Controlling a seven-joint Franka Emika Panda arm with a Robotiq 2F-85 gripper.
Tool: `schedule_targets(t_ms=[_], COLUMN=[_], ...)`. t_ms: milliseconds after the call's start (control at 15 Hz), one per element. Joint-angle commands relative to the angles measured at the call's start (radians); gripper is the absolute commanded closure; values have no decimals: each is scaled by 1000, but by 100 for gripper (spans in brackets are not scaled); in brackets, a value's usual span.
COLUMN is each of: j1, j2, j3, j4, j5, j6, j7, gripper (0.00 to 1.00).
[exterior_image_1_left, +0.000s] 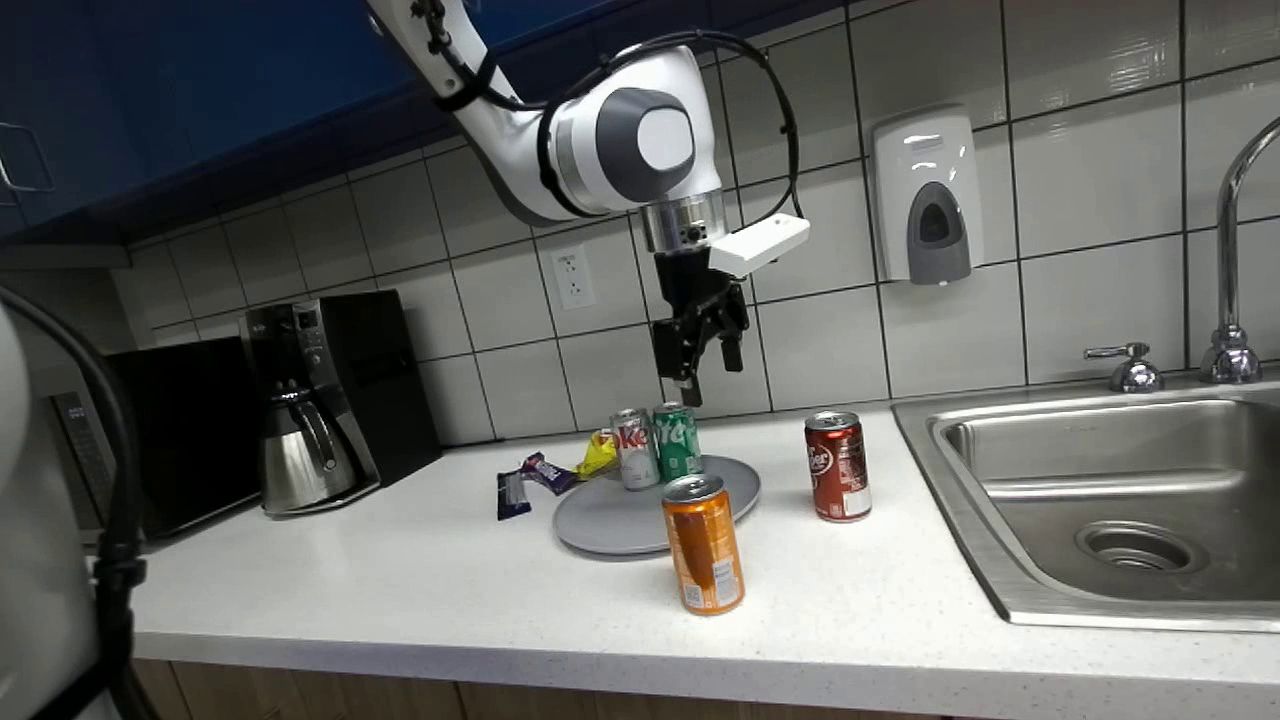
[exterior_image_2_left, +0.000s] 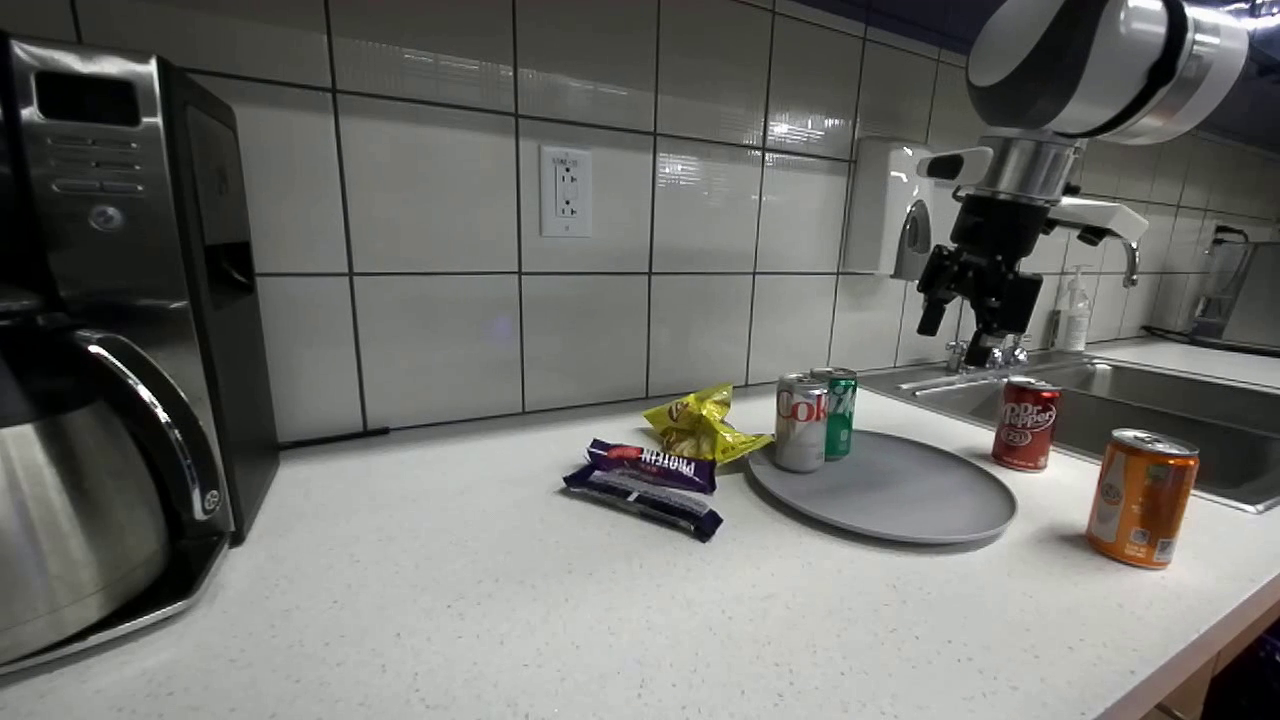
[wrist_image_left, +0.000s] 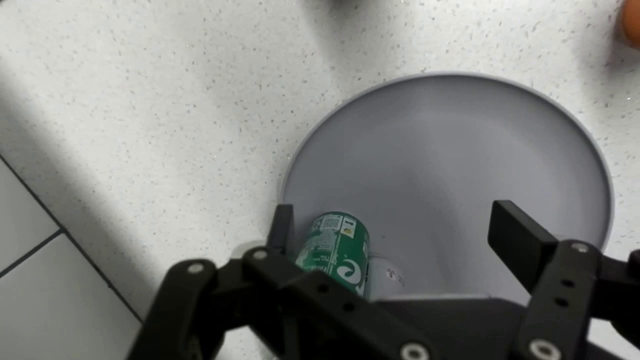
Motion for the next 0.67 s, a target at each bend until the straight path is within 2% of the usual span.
schedule_targets(t_ms=[0, 600], j1=[5, 1], j2=[-44, 45], j3=[-40, -81], j4=[-30, 42], j5=[26, 17], j6=[-21, -35], j7=[35, 315], gripper=[0, 0])
